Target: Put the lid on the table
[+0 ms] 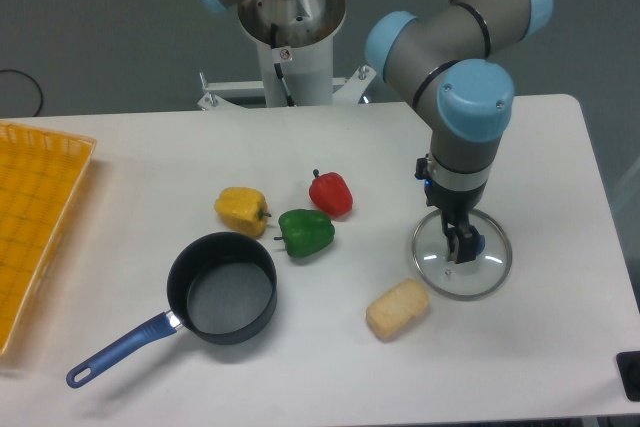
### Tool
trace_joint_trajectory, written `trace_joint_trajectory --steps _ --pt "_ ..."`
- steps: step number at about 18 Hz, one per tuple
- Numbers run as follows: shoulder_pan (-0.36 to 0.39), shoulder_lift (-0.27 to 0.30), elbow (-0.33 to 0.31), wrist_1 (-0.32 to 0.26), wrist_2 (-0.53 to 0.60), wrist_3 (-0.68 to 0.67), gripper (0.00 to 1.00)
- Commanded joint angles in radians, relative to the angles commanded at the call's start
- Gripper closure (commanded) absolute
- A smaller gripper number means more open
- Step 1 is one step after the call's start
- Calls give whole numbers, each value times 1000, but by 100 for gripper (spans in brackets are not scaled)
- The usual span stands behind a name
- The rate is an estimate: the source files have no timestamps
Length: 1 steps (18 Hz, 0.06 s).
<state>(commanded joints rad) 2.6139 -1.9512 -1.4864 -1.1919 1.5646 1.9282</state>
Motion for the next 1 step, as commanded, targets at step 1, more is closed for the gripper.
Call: trace_joint_trajectory --steps 1 --pt "0 -2 -2 -2 2 0 0"
